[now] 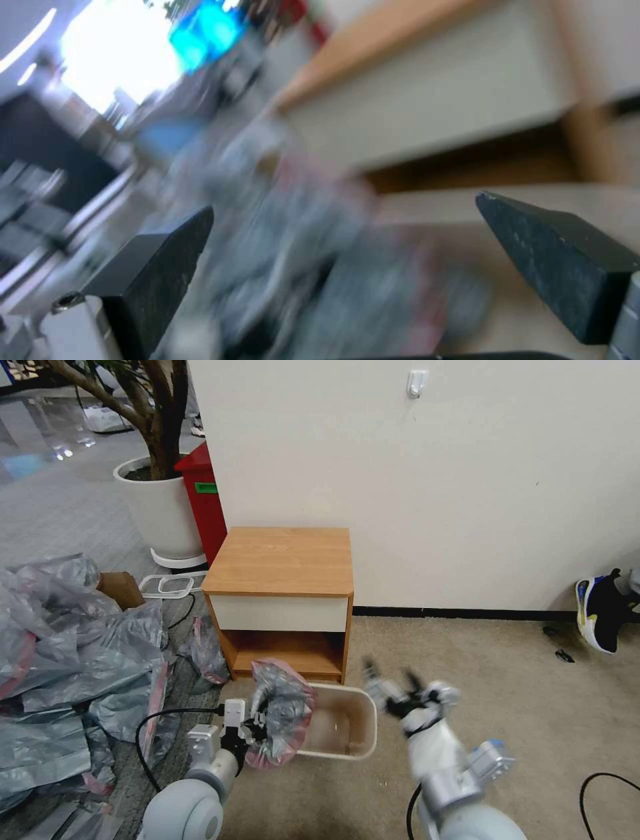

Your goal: Pick up the garbage bag from the table and place it over the trash can.

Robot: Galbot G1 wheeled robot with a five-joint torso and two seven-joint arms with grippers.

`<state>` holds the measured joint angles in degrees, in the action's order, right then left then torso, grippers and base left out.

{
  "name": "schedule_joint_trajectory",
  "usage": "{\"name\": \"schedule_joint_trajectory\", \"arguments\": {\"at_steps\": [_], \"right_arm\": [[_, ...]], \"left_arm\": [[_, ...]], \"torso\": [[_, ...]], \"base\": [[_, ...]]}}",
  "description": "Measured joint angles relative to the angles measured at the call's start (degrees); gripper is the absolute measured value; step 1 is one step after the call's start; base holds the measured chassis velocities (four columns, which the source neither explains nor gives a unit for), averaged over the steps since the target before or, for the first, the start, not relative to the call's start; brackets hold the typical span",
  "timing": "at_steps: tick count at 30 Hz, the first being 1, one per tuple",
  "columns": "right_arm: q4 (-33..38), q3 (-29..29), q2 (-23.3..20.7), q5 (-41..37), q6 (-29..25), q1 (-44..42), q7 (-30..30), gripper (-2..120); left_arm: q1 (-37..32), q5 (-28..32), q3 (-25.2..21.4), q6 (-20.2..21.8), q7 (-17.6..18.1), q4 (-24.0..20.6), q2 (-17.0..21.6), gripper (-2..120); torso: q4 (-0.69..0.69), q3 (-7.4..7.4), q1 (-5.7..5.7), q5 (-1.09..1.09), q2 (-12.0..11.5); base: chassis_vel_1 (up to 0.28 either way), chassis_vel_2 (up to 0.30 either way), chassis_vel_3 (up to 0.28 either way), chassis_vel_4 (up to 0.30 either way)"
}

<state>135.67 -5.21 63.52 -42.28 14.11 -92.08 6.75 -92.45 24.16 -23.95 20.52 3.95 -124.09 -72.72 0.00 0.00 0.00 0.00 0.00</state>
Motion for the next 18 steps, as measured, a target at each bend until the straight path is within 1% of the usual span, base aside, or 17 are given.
{"name": "schedule_joint_trajectory", "arguments": {"at_steps": [2, 4, 5, 8, 10, 13, 18], "right_arm": [[-1.1, 1.9, -1.3, -1.4, 3.7, 2.8, -1.0, 100], [-2.9, 2.7, -1.6, -1.9, 4.7, 5.0, -1.4, 100], [-2.9, 2.7, -1.6, -1.9, 4.7, 5.0, -1.4, 100], [-6.9, 3.1, -1.6, -2.9, 4.8, 8.1, -1.6, 100], [-7.5, 3.0, -1.5, -3.1, 4.7, 8.5, -1.6, 100], [-10.5, 2.1, -0.8, -5.5, 4.1, 10.7, -1.5, 100], [-12.5, 1.9, 0.7, -7.7, 4.2, 13.0, -1.1, 100]], "left_arm": [[-0.7, -0.4, 0.0, -1.4, -1.7, -1.2, 0.1, 3], [-0.9, -0.9, 0.1, -1.9, -2.3, -1.7, 0.0, 3], [-0.9, -0.9, 0.1, -1.9, -2.3, -1.7, 0.0, 3], [-1.4, -1.8, 0.6, -2.4, -3.0, -2.3, -0.3, 3], [-1.5, -2.0, 0.6, -2.5, -3.2, -2.4, -0.3, 3], [-1.7, -2.6, 0.9, -2.8, -3.8, -2.4, -0.5, 3], [-1.7, -2.7, 1.0, -2.9, -4.2, -2.4, -0.7, 3]], "torso": [[0.00, 0.00, 0.00, 0.00, 0.0], [0.00, 0.00, 0.00, 0.01, 0.0], [0.00, 0.00, 0.00, 0.01, 0.0], [0.00, 0.00, 0.00, 0.00, 0.0], [0.00, 0.00, 0.00, 0.00, 0.0], [-0.01, 0.00, 0.00, -0.01, 0.0], [-0.01, 0.00, 0.00, -0.01, 0.0]], "base": [[0.000, 0.000, 0.000, 0.000], [0.000, 0.000, 0.000, 0.000], [0.000, 0.000, 0.000, 0.000], [0.000, 0.000, 0.000, 0.000], [0.000, 0.000, 0.000, 0.000], [0.000, 0.000, 0.000, 0.000], [0.000, 0.000, 0.000, 0.000]]}}
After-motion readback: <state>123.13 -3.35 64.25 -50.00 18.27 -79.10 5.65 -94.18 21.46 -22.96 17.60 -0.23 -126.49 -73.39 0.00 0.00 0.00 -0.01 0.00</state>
